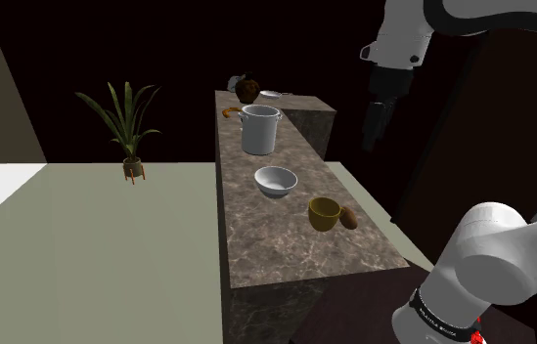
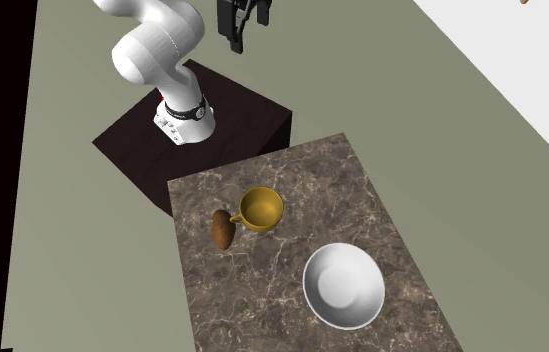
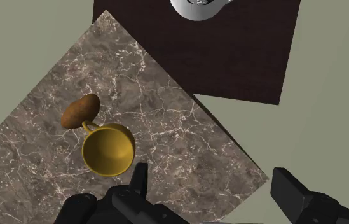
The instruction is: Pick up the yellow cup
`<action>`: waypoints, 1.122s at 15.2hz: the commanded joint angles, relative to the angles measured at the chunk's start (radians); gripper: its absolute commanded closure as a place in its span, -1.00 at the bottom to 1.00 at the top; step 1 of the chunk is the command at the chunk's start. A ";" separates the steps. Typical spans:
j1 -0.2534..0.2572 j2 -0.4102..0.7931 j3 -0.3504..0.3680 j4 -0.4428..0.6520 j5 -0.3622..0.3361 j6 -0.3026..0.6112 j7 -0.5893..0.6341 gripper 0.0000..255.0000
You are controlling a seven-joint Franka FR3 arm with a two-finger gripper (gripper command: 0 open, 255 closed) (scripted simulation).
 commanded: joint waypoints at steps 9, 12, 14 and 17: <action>-0.037 0.048 -0.119 -0.189 -0.060 0.252 -0.111 -1.00; -0.052 0.095 -0.165 -0.239 -0.080 0.354 -0.152 -1.00; -0.062 0.136 -0.197 -0.265 -0.091 0.424 -0.181 -1.00; -0.074 0.211 -0.245 -0.293 -0.104 0.532 -0.225 -1.00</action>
